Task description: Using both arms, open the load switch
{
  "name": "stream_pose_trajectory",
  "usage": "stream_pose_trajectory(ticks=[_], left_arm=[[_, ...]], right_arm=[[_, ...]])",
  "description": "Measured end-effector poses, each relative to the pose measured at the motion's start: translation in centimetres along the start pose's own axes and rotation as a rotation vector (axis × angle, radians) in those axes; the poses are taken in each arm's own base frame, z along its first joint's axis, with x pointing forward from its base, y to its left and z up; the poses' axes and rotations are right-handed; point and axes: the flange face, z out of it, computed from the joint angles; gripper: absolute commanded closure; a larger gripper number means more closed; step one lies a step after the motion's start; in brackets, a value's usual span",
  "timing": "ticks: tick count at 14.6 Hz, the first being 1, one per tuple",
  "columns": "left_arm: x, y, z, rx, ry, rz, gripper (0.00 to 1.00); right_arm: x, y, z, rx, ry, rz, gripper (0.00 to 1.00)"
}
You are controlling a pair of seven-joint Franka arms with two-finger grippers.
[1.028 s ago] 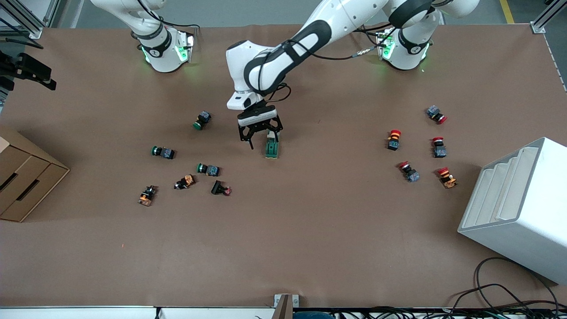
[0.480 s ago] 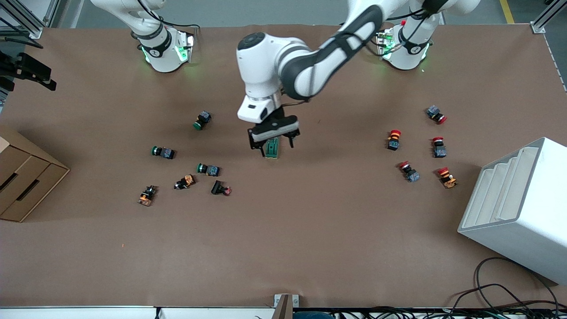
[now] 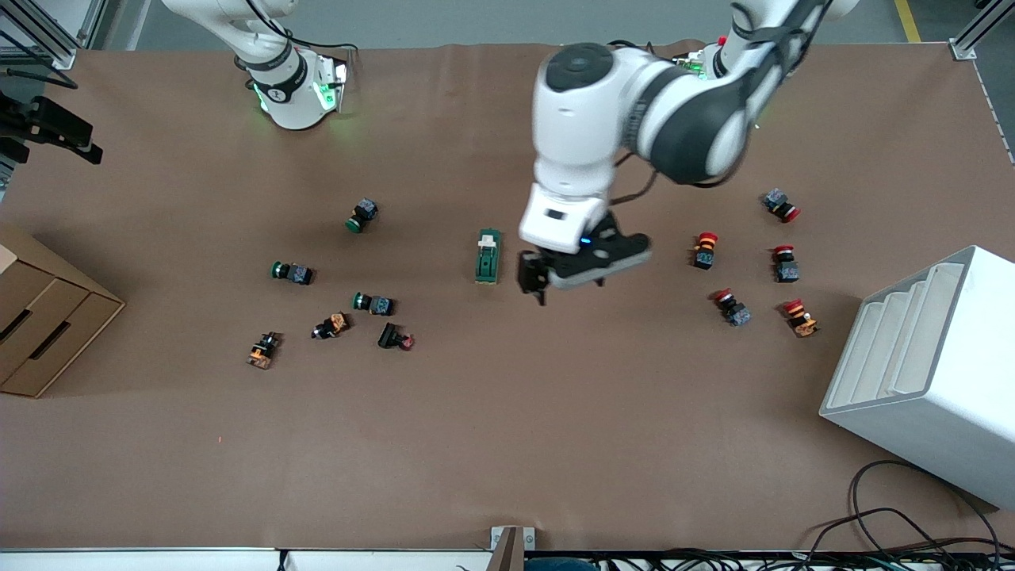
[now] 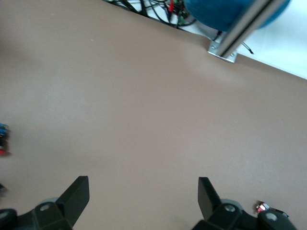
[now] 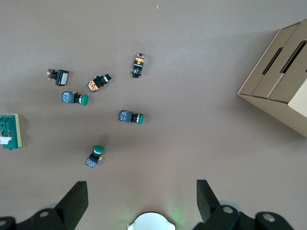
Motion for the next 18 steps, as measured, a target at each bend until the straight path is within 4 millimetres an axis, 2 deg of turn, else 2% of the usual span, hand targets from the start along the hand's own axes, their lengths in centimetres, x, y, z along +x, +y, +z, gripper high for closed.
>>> stream_pose_trajectory(ticks=[4, 7, 10, 16, 18], left_arm=[[7.5, -6.9, -2.7, -0.015, -0.068, -0.043, 0.0], [11.4, -12.1, -4.2, 0.008, -0.103, 0.029, 0.0], [14.4, -16.5, -5.1, 0.023, -0.117, 0.085, 0.0], [18.8, -24.3, -5.7, 0.068, -0.137, 0.187, 0.0], [20.1, -26.6, -5.6, 0.045, -0.154, 0.17, 0.0]], right_arm=[[-0.1, 0.3, -0.6, 0.0, 0.015, -0.012, 0.0], [-0.1, 0.9, -0.7, 0.001, 0.016, -0.014, 0.0], [-0.1, 1.0, -0.8, 0.001, 0.017, -0.014, 0.0], [-0.2, 0.9, -1.0, 0.001, 0.019, -0.014, 0.0], [-0.2, 0.9, -0.9, 0.002, 0.014, -0.015, 0.0]])
